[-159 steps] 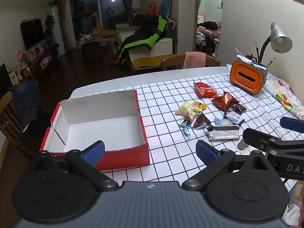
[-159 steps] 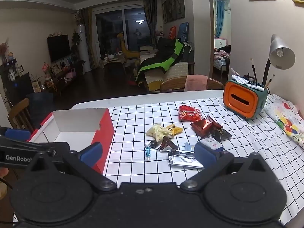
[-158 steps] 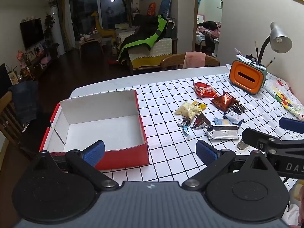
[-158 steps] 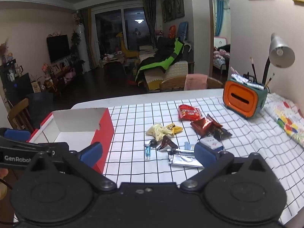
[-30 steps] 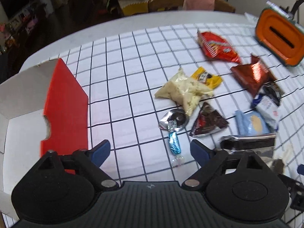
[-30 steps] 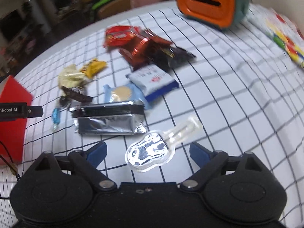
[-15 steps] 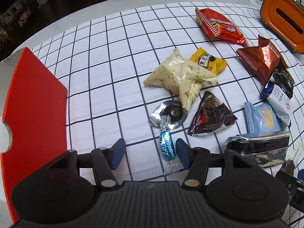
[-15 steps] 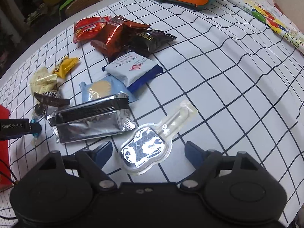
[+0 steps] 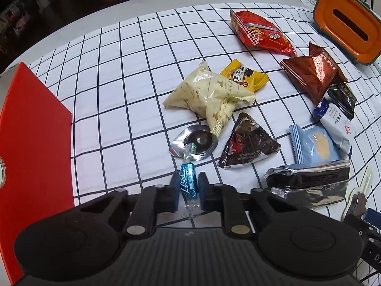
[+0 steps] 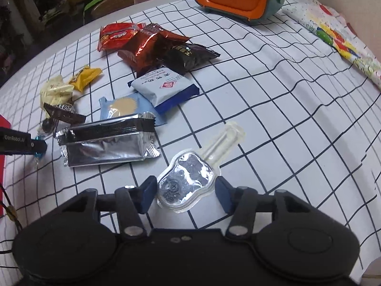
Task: Organize snacks
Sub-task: 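Reach the left tool to the blue candy while the right tool reaches the clear cookie pack, then close the left gripper on the blue candy while the right gripper grasps the cookie pack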
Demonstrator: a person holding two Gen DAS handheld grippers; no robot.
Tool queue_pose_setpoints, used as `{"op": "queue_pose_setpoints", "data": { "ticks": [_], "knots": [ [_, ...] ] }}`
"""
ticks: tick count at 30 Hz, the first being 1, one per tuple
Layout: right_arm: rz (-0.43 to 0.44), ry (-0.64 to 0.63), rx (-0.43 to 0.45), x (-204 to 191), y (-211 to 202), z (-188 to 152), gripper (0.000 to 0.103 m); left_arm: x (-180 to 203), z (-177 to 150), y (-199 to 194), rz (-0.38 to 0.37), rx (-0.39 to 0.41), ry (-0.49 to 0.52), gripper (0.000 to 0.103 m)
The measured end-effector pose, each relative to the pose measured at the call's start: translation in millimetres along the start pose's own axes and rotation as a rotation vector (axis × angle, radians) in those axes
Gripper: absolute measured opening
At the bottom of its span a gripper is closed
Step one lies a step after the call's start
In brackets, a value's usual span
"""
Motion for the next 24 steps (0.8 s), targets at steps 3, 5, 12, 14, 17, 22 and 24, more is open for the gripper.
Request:
{"op": "queue_pose_setpoints", "data": {
  "ticks": [3, 5, 12, 14, 17, 22, 24],
  "knots": [
    [0.024, 0.010, 0.009, 6.6, -2.2, -0.7, 0.049, -2.7, -1.2, -0.9, 0.009, -0.002, -0.013, 0.011],
    [0.037, 0.014, 0.017, 10.8, -4.7, -0.6, 0.045, -5.9, -2.4, -1.5, 0.011, -0.009, -0.029, 0.011],
    [0.082, -0.008, 0.031, 20.9, -10.7, -0.3, 0.032, -14.8, -10.1, -15.8, 0.024, -0.011, -0.072, 0.011],
    [0.097, -0.009, 0.036, 24.3, -12.7, 0.0, 0.032, -16.8, -12.3, -21.9, 0.030, -0.007, -0.085, 0.011],
    [0.113, -0.027, 0.058, 27.4, -18.8, 2.8, 0.031, -19.8, -16.9, -32.5, 0.026, -0.002, -0.102, 0.011],
    [0.155, -0.045, 0.075, 32.3, -31.4, 8.0, 0.031, -21.1, -25.1, -47.4, 0.022, -0.011, -0.125, 0.011],
    [0.165, -0.058, 0.079, 35.4, -35.8, 9.3, 0.031, -21.1, -28.2, -53.3, 0.015, -0.010, -0.133, 0.011]
  ]
}}
Point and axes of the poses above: each gripper's, at about its wrist camera, not at the fingertips, and y roughly the way its jaws point, x to its right, z to its top, the point moved 2 cm from there along y, roughly the way its jaws point, and after that the axes turned 5 degrees about z, right-handed, at the moved point
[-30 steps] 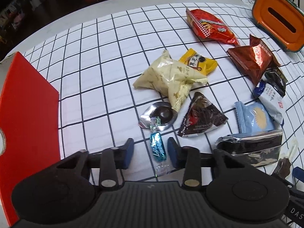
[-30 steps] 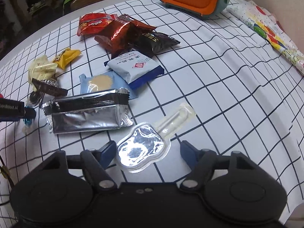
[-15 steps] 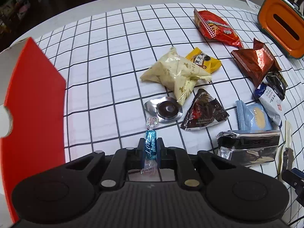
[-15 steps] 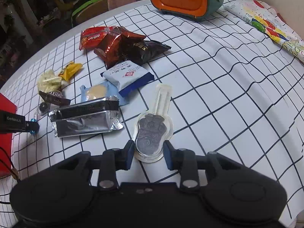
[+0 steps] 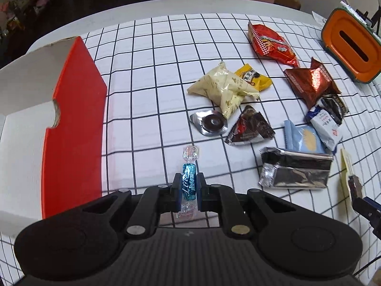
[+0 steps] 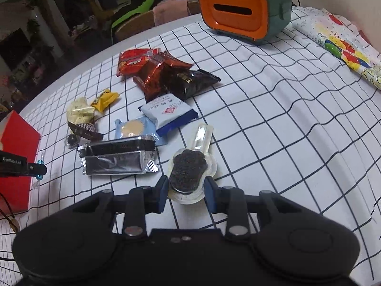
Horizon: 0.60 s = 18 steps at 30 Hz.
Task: Organize snacks
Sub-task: 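Close the left gripper on the blue candy while the right gripper grasps the cookie pack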
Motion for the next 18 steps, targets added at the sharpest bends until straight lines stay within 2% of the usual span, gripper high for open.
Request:
{"op": "queue_pose_setpoints", "data": {
  "ticks": [4, 10, 18],
  "knots": [
    [0.018, -0.005, -0.003, 7.3, -6.9, 1.5, 0.031, 1.4, -4.9, -10.1, -0.008, 0.001, -0.013, 0.011],
    [0.048, -0.039, 0.054, 5.6, -26.9, 13.9, 0.031, 2.2, -4.2, -28.1, -0.013, 0.017, -0.021, 0.011],
    [0.108, -0.193, 0.119, -32.4, -40.5, 27.9, 0.031, -11.5, 5.8, -64.8, -0.024, 0.076, -0.033, 0.011]
  ]
}}
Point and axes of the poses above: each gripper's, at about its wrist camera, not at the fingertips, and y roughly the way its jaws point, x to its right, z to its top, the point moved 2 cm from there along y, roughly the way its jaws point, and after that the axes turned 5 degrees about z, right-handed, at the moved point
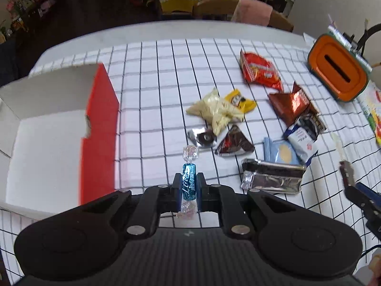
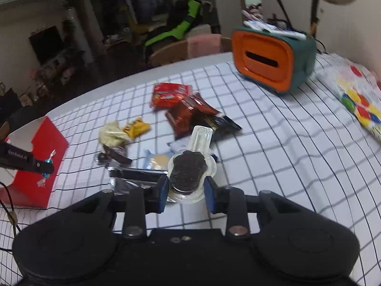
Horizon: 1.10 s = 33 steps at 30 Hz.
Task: Organize snacks
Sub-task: 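Close the left gripper on the blue candy while the right gripper grasps the cookie pack, then carry both snacks over the white box and open both grippers to drop them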
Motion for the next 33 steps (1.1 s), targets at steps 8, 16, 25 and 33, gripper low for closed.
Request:
{"op": "queue_pose_setpoints", "data": {
  "ticks": [8, 16, 25, 33],
  "knots": [
    [0.114, -0.135, 0.037, -71.2, 2.2, 27.6, 0.031, -42.8, 11.8, -24.8, 0.028, 0.055, -0.015, 0.011],
    [0.213, -0.273, 0.032, -169.5, 14.8, 49.9, 0.031, -111.5, 10.7, -37.4, 0.052, 0.092, -0.041, 0.011],
    [0.271, -0.374, -0.027, -263.9, 53.0, 50.6, 0.031, -198.7, 4.5, -36.2, 0.105, 0.100, -0.077, 0.011],
    [0.269, -0.467, -0.093, -329.7, 95.1, 37.7, 0.031, -252.5, 2.6, -6.7, 0.134, 0.045, -0.096, 0.011]
  ]
}}
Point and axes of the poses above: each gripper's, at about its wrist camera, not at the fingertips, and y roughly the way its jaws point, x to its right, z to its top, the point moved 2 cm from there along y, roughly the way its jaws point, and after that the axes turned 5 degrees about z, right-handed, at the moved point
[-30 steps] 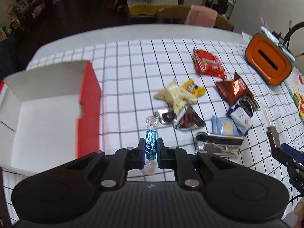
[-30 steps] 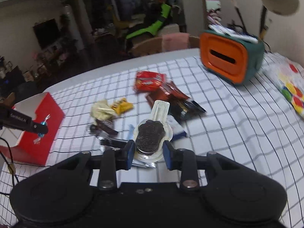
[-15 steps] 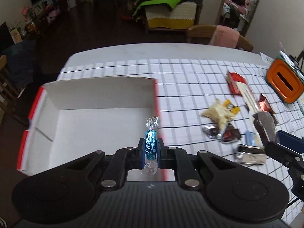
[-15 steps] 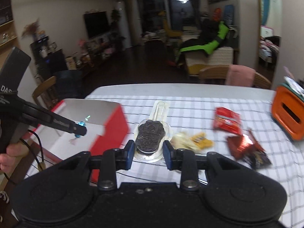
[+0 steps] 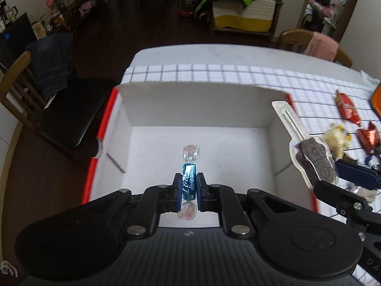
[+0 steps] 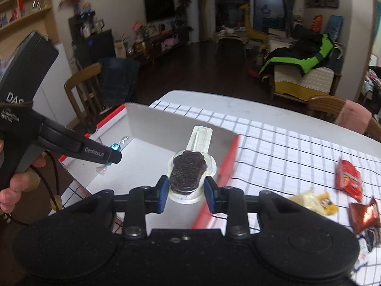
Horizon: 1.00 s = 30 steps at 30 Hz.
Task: Organize snacks
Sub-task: 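Carry both snacks over the white box and open both grippers to drop them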
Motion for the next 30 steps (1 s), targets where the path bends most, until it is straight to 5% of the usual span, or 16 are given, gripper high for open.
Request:
{"op": "queue_pose_setpoints", "data": {
  "ticks": [19, 30],
  "knots": [
    [0.014, -0.043, -0.287, -25.9, 96.9, -2.7, 0.031, -4.5, 9.1, 65.8, 0.048, -0.117, 0.164, 0.011],
    [0.008, -0.002, -0.295, -23.8, 99.9, 1.1, 0.031, -2.5, 12.3, 70.5, 0.019, -0.166, 0.169, 0.012]
  ]
}}
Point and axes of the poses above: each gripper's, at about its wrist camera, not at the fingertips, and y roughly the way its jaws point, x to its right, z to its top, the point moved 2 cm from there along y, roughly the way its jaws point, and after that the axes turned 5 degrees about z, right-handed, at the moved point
